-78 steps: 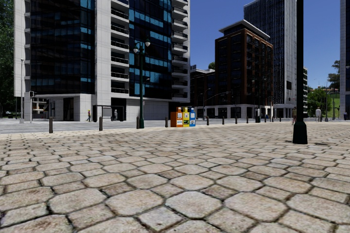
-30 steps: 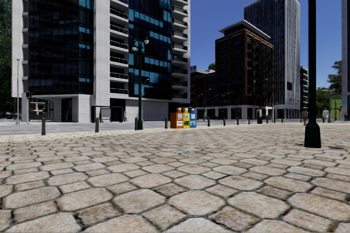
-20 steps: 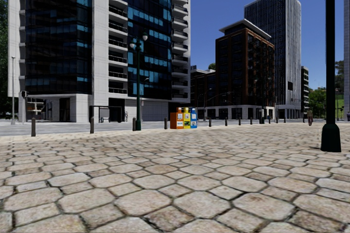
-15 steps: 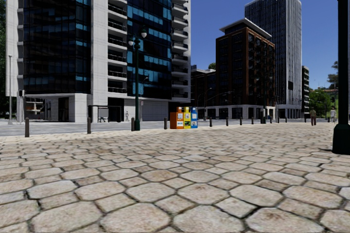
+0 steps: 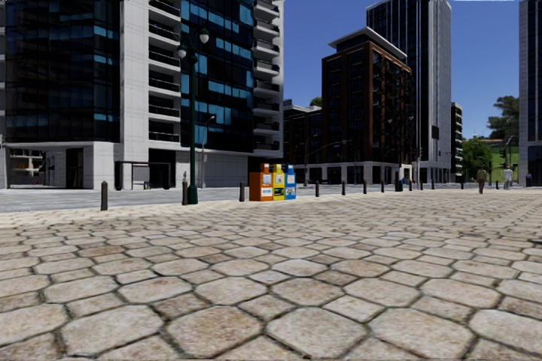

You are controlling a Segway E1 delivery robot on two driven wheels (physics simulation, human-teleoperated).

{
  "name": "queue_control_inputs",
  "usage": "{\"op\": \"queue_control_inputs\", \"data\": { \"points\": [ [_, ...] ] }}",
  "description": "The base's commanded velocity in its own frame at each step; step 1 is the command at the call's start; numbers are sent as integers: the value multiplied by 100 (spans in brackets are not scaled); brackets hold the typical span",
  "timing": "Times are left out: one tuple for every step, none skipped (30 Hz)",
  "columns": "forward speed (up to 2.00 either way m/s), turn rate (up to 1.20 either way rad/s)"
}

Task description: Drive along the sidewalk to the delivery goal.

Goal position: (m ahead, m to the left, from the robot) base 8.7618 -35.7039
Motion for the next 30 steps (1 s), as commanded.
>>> {"op": "queue_control_inputs", "data": {
  "points": [
    [195, -28],
    [195, -29],
    [195, -29],
    [195, -29],
    [195, -29],
    [195, -29],
    [195, -31],
    [195, -33],
    [195, -35],
    [195, -36],
    [195, -37],
    [195, -37],
    [195, -39],
    [195, -41],
    [195, -41],
    [196, -42],
    [196, -43],
    [196, -43],
    [196, -44],
    [196, -44],
    [196, -46],
    [196, -47],
    [196, -47],
    [196, -48],
    [196, -48],
    [196, -48],
    [196, -48],
    [196, -48],
    [196, -48],
    [196, -48]
  ]
}}
